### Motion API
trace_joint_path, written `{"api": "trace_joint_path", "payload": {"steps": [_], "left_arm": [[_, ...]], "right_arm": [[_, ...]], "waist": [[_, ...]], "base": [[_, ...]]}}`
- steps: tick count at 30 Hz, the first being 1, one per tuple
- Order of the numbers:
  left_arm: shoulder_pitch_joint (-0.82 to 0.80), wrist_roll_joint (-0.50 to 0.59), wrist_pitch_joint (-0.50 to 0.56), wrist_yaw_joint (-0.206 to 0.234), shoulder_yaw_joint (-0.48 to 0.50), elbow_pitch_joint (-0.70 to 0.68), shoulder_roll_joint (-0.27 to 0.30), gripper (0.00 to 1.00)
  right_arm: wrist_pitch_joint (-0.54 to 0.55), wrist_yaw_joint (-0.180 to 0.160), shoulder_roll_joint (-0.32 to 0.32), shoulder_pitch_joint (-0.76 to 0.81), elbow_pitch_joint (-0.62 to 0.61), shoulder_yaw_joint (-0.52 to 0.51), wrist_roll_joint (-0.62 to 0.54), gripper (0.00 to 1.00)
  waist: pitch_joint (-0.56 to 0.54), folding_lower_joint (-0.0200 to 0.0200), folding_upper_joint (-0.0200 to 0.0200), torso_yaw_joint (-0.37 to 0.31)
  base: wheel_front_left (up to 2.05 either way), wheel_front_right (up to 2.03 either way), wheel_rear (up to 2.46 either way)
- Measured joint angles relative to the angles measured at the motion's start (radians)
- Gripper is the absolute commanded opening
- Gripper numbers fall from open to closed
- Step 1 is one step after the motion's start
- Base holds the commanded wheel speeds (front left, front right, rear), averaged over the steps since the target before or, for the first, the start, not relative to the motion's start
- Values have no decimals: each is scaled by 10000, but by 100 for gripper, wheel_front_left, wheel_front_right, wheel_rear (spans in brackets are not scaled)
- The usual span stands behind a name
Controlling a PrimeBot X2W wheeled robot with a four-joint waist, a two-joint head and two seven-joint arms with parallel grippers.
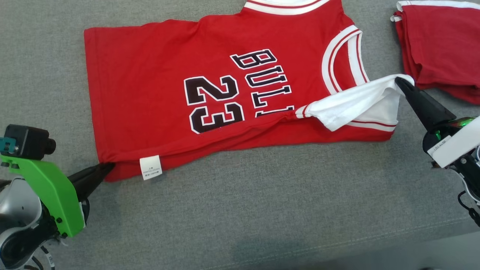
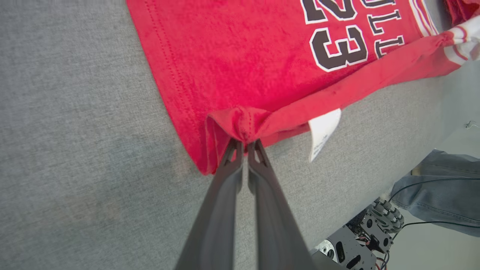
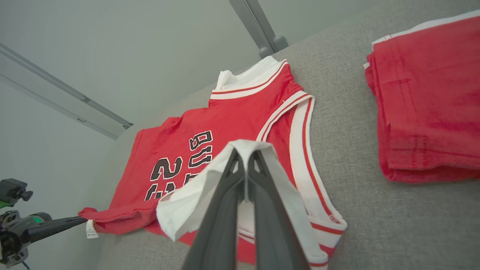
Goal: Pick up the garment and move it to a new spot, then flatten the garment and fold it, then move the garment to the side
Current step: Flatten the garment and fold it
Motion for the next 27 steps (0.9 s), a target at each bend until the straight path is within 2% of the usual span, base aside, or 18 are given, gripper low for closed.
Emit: {"api": "trace_joint_path", "payload": {"steps": [4, 13, 27], "left_arm": [[-386, -255, 326, 205, 92, 111, 2, 0], [-1567, -412, 1053, 311, -25, 422, 56, 0], [-2488, -272, 1400, 545, -142, 1197, -52, 0]], "right_arm": [[159, 0, 4, -419, 222, 73, 10, 0], [424, 0, 63, -1109, 702, 460, -21, 0], [610, 0, 230, -2165, 1210, 909, -341, 0]], "waist": [[97, 0, 0, -134], [272, -1, 0, -269], [446, -1, 0, -341]], "base": [[0, 0, 0], [0, 0, 0], [0, 0, 0]]}}
